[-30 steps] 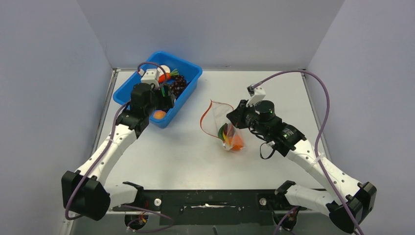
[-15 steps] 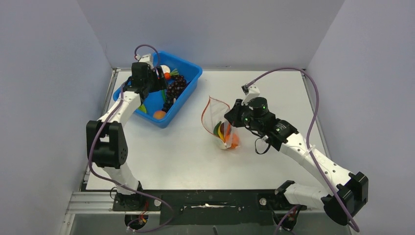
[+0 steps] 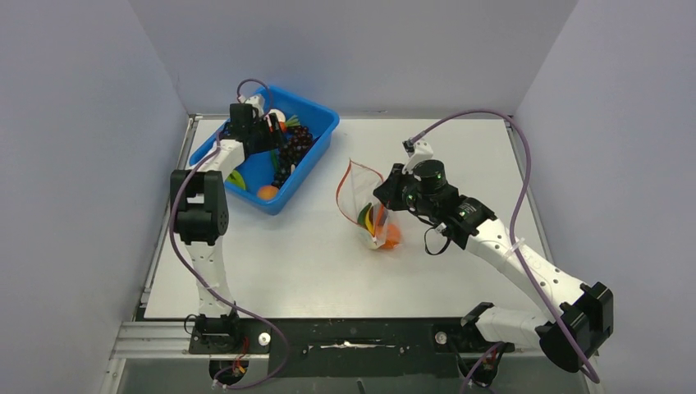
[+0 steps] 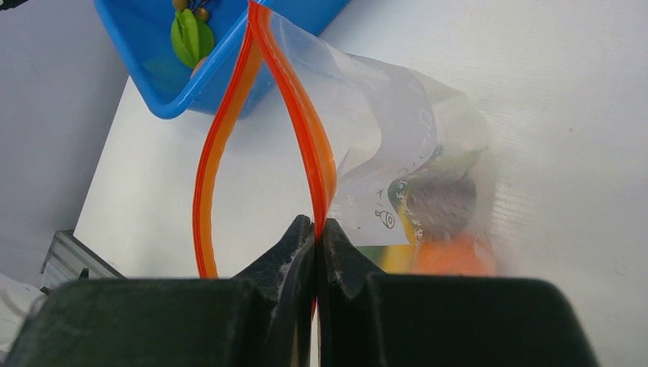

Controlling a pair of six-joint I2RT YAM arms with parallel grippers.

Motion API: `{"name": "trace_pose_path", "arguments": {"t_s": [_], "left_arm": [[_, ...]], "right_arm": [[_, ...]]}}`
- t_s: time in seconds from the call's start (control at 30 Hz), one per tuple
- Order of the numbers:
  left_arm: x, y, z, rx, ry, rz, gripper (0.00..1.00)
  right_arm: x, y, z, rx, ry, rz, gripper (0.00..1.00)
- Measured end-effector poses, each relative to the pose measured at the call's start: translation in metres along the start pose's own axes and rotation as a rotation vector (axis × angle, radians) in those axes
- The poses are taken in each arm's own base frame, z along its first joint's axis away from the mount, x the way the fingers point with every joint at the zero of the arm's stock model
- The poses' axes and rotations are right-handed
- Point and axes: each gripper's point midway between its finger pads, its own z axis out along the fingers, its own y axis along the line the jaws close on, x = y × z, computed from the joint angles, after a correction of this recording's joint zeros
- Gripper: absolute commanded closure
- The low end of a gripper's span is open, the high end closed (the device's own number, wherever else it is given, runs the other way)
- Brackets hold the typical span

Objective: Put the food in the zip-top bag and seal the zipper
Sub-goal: Pick up the fake fruit from the bin.

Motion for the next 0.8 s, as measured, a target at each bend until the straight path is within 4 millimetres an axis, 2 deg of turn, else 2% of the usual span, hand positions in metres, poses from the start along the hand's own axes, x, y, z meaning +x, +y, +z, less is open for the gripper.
{"name": "trace_pose_path", "arguments": {"t_s": [0.23,0.57,0.8], "left_arm": [[0.014,0.004,0.029,0.034,0.046,-0.013,0.38],[0.034,0.004,0.045,0.09,0.105,-0.058,0.39],[0.033,0.001,0.048,0.113,0.109,-0.07,0.61]], "right_arm": [[-0.003,0.002,0.0,-0.003,-0.004,0.005,1.0],[-0.004,0.002,0.001,-0.002,-0.005,0.009,1.0],[-0.004,0.002,0.001,-0.002,-0.005,0.01,1.0]]}}
